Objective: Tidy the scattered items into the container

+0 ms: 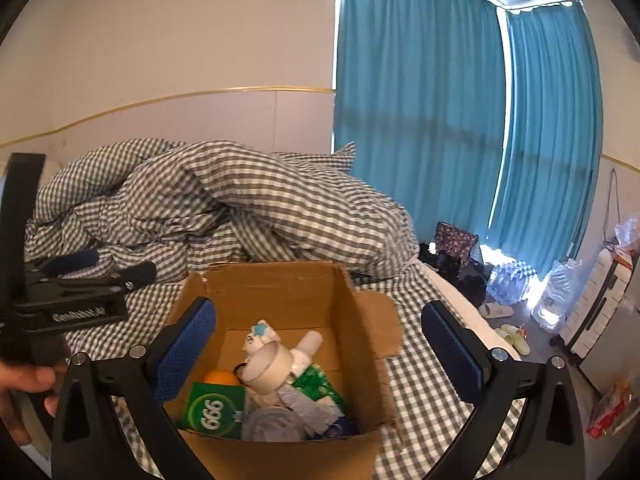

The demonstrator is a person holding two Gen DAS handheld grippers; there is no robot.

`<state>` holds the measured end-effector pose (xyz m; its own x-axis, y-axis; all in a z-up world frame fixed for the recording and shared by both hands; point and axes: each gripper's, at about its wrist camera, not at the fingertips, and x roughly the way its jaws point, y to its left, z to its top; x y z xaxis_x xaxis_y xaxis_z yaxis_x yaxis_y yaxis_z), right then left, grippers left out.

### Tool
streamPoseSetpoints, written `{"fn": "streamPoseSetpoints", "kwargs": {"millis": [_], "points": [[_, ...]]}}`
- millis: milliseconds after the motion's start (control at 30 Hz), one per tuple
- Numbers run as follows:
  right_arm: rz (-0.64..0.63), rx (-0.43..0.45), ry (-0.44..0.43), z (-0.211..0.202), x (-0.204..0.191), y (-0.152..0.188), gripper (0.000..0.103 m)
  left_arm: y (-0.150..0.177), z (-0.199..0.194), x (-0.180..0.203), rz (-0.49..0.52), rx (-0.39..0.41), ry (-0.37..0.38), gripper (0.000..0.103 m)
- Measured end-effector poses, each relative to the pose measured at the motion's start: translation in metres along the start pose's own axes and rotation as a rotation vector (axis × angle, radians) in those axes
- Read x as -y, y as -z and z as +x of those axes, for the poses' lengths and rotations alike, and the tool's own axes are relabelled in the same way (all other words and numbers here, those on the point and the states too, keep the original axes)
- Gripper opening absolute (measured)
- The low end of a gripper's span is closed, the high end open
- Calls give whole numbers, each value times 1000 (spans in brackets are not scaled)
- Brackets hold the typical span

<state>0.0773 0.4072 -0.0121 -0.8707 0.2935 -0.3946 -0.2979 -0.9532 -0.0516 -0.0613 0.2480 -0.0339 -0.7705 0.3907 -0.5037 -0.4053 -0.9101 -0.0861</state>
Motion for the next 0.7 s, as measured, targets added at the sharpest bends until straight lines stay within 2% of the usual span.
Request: {"fn": "streamPoseSetpoints", "kwargs": {"millis": [367,567,700], "points": [[-36,13,-101,1,-71,-16,103,-3,-58,-95,-99,60,-147,103],[-58,13,-174,2,-115,-21,103,6,-94,-150,-174,81,-214,103],[-63,7,-218,-1,-139,-24,103,14,-121,-177,-179,93,-284,103]]}}
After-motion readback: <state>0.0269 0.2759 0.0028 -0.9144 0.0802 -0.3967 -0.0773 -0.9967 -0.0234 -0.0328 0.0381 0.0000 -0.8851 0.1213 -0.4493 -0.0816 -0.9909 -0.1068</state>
